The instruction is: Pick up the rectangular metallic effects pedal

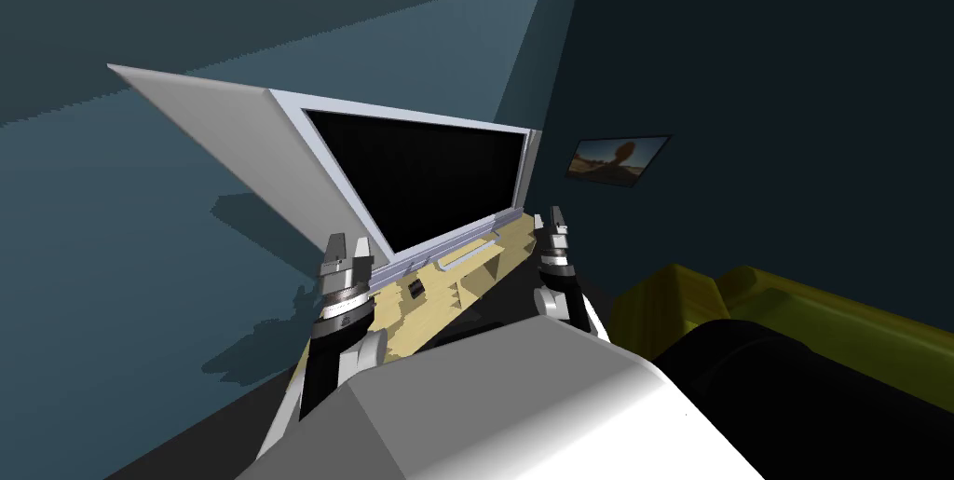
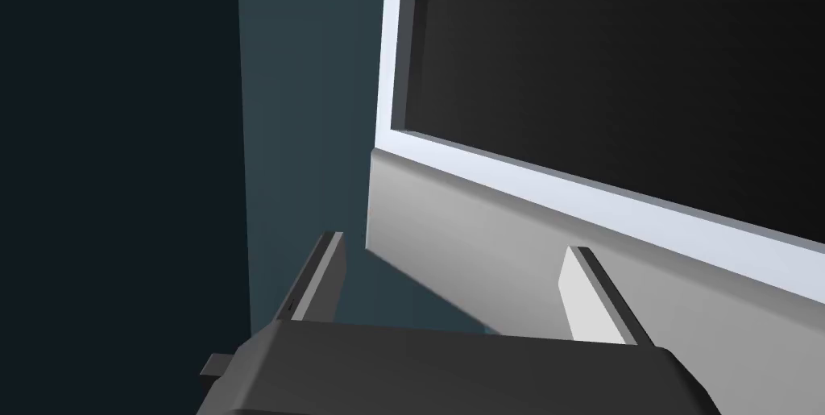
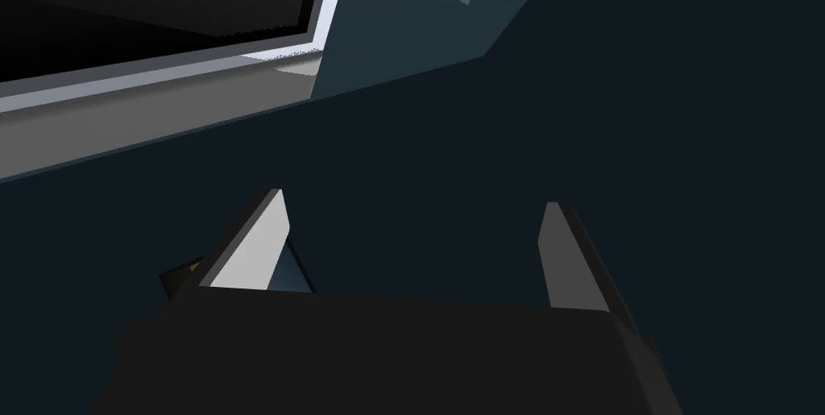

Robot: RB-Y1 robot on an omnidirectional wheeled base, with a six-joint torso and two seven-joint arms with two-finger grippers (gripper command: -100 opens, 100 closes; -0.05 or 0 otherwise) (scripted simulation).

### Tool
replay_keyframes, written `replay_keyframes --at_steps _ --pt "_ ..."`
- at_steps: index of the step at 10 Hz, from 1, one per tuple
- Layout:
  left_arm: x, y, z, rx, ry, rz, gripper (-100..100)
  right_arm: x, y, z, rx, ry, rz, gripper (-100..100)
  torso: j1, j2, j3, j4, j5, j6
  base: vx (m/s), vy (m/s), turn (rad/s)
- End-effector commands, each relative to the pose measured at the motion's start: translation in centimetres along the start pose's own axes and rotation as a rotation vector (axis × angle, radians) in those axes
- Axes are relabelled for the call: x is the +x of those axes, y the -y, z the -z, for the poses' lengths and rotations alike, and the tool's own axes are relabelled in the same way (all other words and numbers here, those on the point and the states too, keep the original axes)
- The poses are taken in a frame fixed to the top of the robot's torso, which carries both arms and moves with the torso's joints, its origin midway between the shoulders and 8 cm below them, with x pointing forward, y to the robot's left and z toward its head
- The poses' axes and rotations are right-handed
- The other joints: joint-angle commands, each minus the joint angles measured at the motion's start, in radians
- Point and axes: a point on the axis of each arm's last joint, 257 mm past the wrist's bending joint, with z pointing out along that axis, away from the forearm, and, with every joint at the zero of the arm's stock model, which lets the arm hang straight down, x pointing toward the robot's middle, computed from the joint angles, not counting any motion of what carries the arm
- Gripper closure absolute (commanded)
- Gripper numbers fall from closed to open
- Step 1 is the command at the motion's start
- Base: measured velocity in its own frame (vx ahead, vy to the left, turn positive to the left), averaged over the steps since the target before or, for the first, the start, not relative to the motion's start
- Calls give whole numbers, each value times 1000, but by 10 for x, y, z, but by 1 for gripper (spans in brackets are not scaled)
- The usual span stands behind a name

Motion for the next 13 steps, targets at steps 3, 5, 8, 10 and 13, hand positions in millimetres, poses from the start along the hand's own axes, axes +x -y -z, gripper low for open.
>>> replay_keyframes --at_steps 3,5,8,10,13 --pt "11 -20 3 -46 -89 -23 -100 0 0 0 0 0 0 0 1 1 0 0 0 0 -17 9 -16" --pt "17 -41 7 -97 -134 -33 -100 0 0 0 0 0 0 0 1 2 1 0 0 0 -37 16 -28" --pt "22 -81 16 -200 -181 -40 -100 0 0 0 0 0 0 0 2 3 2 1 0 0 -48 23 -33" --pt "24 -111 26 -281 -200 -41 -100 0 0 0 0 0 0 0 2 4 2 1 1 0 -69 23 -31" --pt "24 -160 45 -417 -217 -40 -100 0 0 0 0 0 0 0 3 4 3 1 1 0 -69 35 -44"
